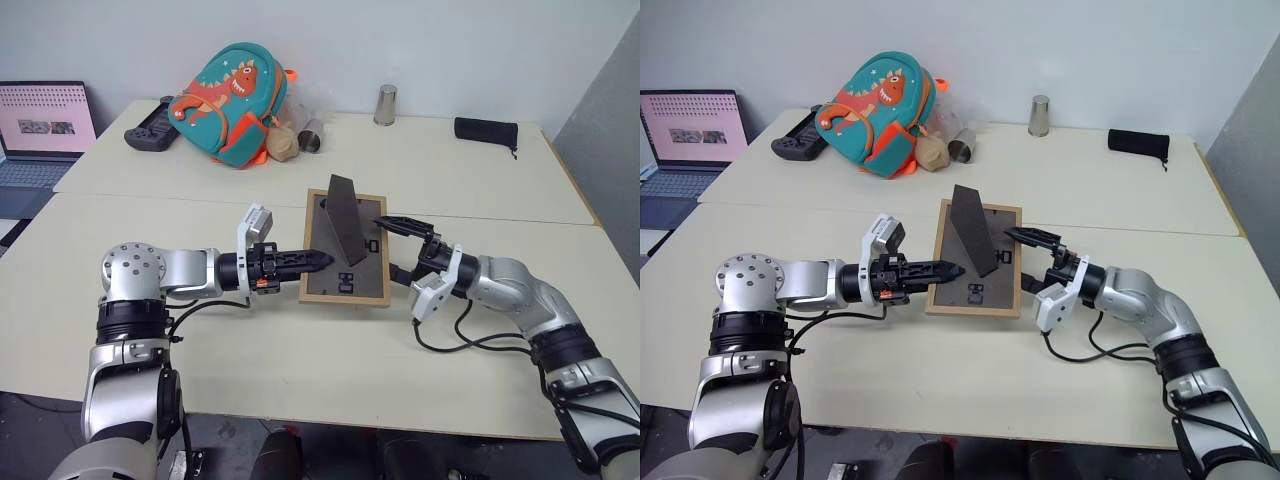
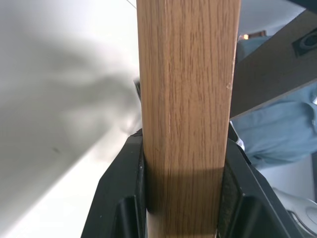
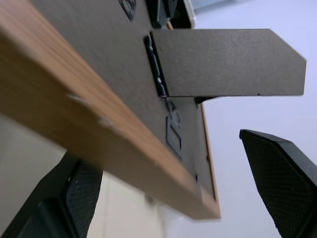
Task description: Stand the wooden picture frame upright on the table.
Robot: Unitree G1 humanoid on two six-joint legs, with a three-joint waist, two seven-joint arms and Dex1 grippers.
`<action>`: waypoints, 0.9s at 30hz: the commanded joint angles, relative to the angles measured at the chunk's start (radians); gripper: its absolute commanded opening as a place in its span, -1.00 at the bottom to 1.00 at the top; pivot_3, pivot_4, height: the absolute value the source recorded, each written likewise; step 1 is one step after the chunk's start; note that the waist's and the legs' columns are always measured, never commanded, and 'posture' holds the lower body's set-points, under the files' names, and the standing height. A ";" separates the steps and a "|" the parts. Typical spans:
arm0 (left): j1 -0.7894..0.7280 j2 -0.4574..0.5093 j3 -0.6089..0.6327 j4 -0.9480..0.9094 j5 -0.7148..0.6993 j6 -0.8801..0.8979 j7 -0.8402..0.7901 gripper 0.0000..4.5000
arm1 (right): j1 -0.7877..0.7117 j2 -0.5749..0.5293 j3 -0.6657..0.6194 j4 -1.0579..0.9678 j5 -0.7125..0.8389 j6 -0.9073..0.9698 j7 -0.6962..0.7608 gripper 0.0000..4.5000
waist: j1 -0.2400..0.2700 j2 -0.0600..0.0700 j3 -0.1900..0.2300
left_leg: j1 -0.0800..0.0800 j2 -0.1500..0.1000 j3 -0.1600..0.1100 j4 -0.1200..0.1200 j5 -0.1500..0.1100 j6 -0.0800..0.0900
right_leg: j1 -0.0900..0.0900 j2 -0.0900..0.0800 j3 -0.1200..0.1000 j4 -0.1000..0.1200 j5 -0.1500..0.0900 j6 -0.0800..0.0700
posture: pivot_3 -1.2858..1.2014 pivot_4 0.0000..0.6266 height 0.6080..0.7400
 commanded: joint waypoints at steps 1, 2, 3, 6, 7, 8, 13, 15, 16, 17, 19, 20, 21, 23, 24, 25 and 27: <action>0.017 0.005 0.014 -0.067 -0.107 0.004 0.057 -0.39 | -0.060 0.006 0.011 0.045 -0.044 -0.037 -0.104 0.98 | 0.000 0.000 0.000 | 0.000 0.000 0.000 0.000 0.000 0.000 | 0.000 0.000 0.000 0.000 0.000 0.000 | 0.03 -0.52 1.00; 0.021 0.003 0.021 -0.069 -0.122 0.004 0.073 -0.39 | -0.072 0.005 0.018 0.059 -0.048 -0.046 -0.118 0.90 | 0.000 0.000 0.000 | 0.000 0.000 0.000 0.000 0.000 0.000 | 0.000 0.000 0.001 0.000 0.000 0.000 | 0.03 -0.52 1.00; 0.023 -0.001 0.029 -0.066 -0.136 0.003 0.090 -0.39 | -0.081 0.001 0.022 0.071 -0.050 -0.057 -0.132 0.81 | 0.000 0.000 0.000 | 0.000 0.000 0.000 0.000 0.000 0.000 | 0.001 0.000 0.001 0.000 0.000 0.000 | 0.03 -0.52 1.00; 0.034 0.003 0.031 -0.068 -0.181 -0.009 0.127 -0.39 | -0.102 -0.010 0.034 0.098 -0.052 -0.078 -0.156 0.50 | 0.000 0.000 0.000 | 0.000 -0.001 0.000 0.000 0.000 0.000 | 0.001 -0.001 0.000 0.000 0.000 0.000 | 0.03 -0.52 1.00; 0.041 0.005 0.026 -0.075 -0.195 -0.013 0.137 -0.39 | -0.107 -0.016 0.037 0.103 -0.054 -0.085 -0.162 0.43 | 0.000 0.000 0.000 | 0.000 -0.001 0.000 0.000 0.000 0.000 | 0.001 -0.001 0.000 0.000 0.000 0.000 | 0.03 -0.52 1.00; 0.047 0.007 0.022 -0.080 -0.210 -0.017 0.148 -0.39 | -0.110 -0.019 0.039 0.107 -0.055 -0.089 -0.167 0.31 | -0.001 0.000 0.000 | 0.000 -0.001 0.000 0.000 0.000 0.000 | 0.001 -0.001 0.001 0.000 0.000 0.000 | 0.03 -0.52 1.00; 0.061 -0.007 0.022 -0.061 -0.281 -0.087 0.224 -0.39 | -0.111 -0.037 0.043 0.113 -0.051 -0.104 -0.186 -0.06 | 0.000 0.000 0.000 | 0.001 -0.001 0.000 0.000 0.000 0.000 | 0.001 -0.001 0.001 0.000 0.000 0.000 | 0.03 -0.52 1.00; 0.066 -0.002 0.020 -0.073 -0.276 -0.101 0.232 -0.39 | -0.107 -0.046 0.042 0.113 -0.044 -0.108 -0.187 -0.06 | 0.000 0.000 0.000 | 0.001 -0.001 0.000 0.000 0.000 0.000 | 0.001 -0.001 0.001 0.000 0.000 0.000 | 0.03 -0.52 1.00; 0.073 0.005 0.016 -0.091 -0.252 -0.104 0.228 -0.25 | -0.105 -0.051 0.041 0.114 -0.040 -0.107 -0.188 -0.06 | 0.000 0.000 0.000 | 0.001 -0.001 0.000 0.000 0.000 0.000 | 0.001 -0.001 0.001 0.000 0.000 0.000 | 0.03 -0.52 1.00; 0.081 0.006 0.020 -0.111 -0.231 -0.121 0.227 -0.11 | -0.102 -0.055 0.039 0.113 -0.036 -0.104 -0.189 -0.06 | 0.000 0.000 0.000 | 0.001 -0.001 0.001 0.000 0.000 0.000 | 0.001 -0.001 0.001 0.000 0.000 0.000 | 0.03 -0.52 1.00; 0.083 0.018 0.020 -0.122 -0.227 -0.128 0.213 0.06 | -0.098 -0.061 0.037 0.114 -0.025 -0.097 -0.186 -0.13 | 0.000 0.000 0.000 | 0.001 -0.001 0.001 0.000 0.000 0.000 | 0.001 -0.001 0.001 0.000 0.000 0.000 | 0.03 -0.52 1.00; 0.083 0.030 0.016 -0.133 -0.215 -0.129 0.197 0.15 | -0.096 -0.063 0.037 0.115 -0.015 -0.094 -0.182 -0.25 | 0.000 0.000 0.000 | 0.001 -0.001 0.001 0.000 0.000 0.000 | 0.001 -0.001 0.001 0.000 0.000 0.000 | 0.03 -0.52 1.00; 0.081 0.047 0.012 -0.139 -0.191 -0.131 0.179 0.25 | -0.093 -0.065 0.037 0.117 0.005 -0.088 -0.172 -0.35 | -0.001 0.000 0.000 | 0.001 -0.001 0.000 0.000 0.000 0.000 | 0.001 -0.001 0.001 0.000 0.000 0.000 | 0.03 -0.52 1.00; 0.080 0.090 0.002 -0.158 -0.121 -0.146 0.128 0.44 | -0.083 -0.068 0.039 0.122 0.066 -0.074 -0.138 -0.39 | -0.002 0.000 0.000 | 0.001 -0.001 0.001 0.000 0.000 0.000 | 0.002 0.000 0.001 0.000 0.000 0.000 | 0.03 -0.52 1.00; 0.079 0.114 -0.008 -0.173 -0.078 -0.158 0.096 0.55 | -0.078 -0.069 0.040 0.125 0.105 -0.067 -0.115 -0.39 | -0.003 0.000 0.000 | 0.002 -0.001 0.001 0.000 0.000 0.000 | 0.001 0.000 0.001 0.000 0.000 0.000 | 0.03 -0.52 1.00; 0.081 0.137 -0.016 -0.190 -0.040 -0.170 0.062 0.65 | -0.070 -0.067 0.041 0.123 0.156 -0.051 -0.081 -0.39 | -0.003 0.000 0.000 | 0.002 0.000 0.001 0.000 0.000 0.000 | 0.002 0.000 0.001 0.000 0.000 0.000 | 0.03 -0.52 1.00; 0.088 0.191 -0.047 -0.253 0.049 -0.212 -0.024 0.84 | -0.051 -0.061 0.054 0.107 0.304 0.005 0.025 -0.39 | -0.003 0.000 0.000 | 0.002 0.000 0.001 0.000 0.000 0.000 | 0.002 0.000 0.001 0.000 0.000 0.000 | 0.03 -0.52 1.00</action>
